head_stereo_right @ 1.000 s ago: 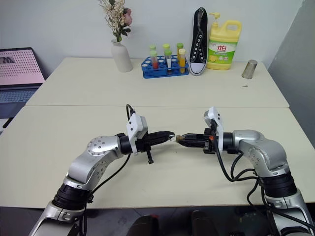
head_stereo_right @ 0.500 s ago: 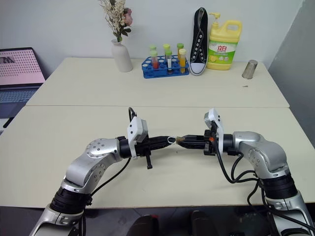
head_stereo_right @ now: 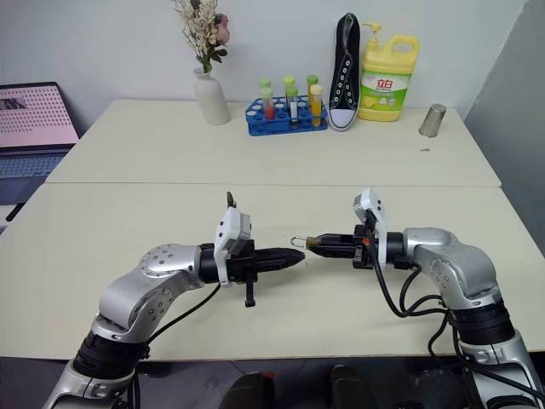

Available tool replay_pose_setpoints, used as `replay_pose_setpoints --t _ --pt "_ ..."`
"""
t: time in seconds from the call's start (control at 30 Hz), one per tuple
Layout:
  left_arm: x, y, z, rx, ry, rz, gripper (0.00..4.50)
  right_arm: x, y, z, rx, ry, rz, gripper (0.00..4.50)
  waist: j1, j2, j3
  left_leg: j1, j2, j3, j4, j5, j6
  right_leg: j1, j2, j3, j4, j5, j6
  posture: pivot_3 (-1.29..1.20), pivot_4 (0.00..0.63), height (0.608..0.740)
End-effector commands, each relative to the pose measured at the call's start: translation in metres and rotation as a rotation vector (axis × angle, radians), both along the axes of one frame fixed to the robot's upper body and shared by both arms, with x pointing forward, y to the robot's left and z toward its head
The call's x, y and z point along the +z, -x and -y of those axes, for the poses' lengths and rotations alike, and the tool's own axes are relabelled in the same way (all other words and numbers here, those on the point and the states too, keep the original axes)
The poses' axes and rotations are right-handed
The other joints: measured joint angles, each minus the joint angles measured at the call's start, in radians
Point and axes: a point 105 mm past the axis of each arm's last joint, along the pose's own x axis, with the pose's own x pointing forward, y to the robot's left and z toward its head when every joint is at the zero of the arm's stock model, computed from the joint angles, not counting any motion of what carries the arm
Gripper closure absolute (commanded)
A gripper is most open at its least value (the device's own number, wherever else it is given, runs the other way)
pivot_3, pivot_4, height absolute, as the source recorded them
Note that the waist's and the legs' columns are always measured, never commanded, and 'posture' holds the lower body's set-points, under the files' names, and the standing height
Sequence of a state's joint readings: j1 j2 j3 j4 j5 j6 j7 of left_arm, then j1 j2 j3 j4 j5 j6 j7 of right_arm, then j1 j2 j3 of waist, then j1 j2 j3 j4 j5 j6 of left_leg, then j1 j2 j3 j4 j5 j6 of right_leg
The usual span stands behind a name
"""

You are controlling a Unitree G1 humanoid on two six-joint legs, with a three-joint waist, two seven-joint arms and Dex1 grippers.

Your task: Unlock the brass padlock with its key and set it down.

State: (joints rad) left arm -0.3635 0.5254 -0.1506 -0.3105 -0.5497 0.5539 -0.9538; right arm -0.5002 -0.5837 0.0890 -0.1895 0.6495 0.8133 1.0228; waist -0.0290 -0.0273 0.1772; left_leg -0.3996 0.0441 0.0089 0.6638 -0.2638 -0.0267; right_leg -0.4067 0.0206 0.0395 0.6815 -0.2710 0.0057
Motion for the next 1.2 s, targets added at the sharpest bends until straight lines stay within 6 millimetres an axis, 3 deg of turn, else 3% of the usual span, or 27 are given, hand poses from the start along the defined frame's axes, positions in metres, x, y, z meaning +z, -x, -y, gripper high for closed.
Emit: replay_pose_setpoints --t 0.03,1.2 --pt "0.016 -0.002 0.001 0.012 0.042 0.039 4.5 0.01 0.0 0.0 0.013 -0.013 0.048 4.36 0.0 0.0 0.0 0.0 0.0 0.0 0.0 0.0 0.0 0.0 0.0 0.0 0.0 0.0 0.0 0.0 0.15 0.74" --pt "0.026 -0.003 0.001 0.039 0.072 0.077 4.5 0.007 0.003 0.0 0.025 -0.007 0.039 4.36 0.0 0.0 0.0 0.0 0.0 0.0 0.0 0.0 0.0 0.0 0.0 0.0 0.0 0.0 0.0 0.0 0.15 0.74"
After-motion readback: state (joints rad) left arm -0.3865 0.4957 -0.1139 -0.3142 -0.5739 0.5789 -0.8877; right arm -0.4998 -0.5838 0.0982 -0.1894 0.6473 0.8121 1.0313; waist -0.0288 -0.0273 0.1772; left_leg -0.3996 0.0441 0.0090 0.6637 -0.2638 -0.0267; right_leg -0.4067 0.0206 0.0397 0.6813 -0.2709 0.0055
